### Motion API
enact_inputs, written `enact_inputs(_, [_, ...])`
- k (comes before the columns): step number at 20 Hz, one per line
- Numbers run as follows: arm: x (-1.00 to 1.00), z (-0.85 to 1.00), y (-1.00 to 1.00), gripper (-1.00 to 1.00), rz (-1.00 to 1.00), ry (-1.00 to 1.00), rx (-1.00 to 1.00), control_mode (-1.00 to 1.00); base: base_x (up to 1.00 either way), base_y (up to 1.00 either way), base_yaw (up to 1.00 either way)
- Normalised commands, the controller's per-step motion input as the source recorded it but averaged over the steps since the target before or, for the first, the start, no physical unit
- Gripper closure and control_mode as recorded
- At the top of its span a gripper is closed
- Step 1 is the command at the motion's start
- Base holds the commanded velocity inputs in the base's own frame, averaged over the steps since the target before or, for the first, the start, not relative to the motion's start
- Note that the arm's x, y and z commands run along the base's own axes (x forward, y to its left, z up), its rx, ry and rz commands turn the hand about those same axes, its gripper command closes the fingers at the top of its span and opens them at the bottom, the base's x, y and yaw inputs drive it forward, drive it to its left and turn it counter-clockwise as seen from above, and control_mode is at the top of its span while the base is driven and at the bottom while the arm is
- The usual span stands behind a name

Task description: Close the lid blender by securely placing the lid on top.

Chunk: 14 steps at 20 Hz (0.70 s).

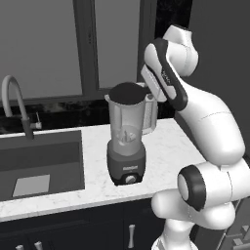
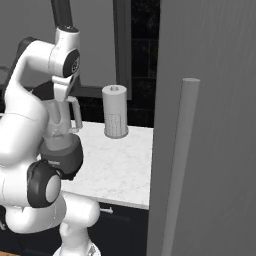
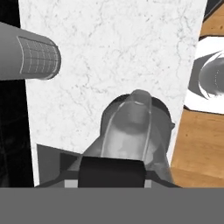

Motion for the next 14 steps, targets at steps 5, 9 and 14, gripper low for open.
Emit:
enact_inputs(5, [0.01,-0.12,0.0,1.0,0.2,0.0,-0.04,-1.0,0.0,0.0,0.0])
enact_inputs(9, [0.0,-0.1,0.0,1.0,0.21,0.0,-0.07,-1.0,0.0,0.0,0.0])
enact_inputs(14, [-0.01,-0.31,0.0,1.0,0.18,0.0,-0.11,-1.0,0.0,0.0,0.0])
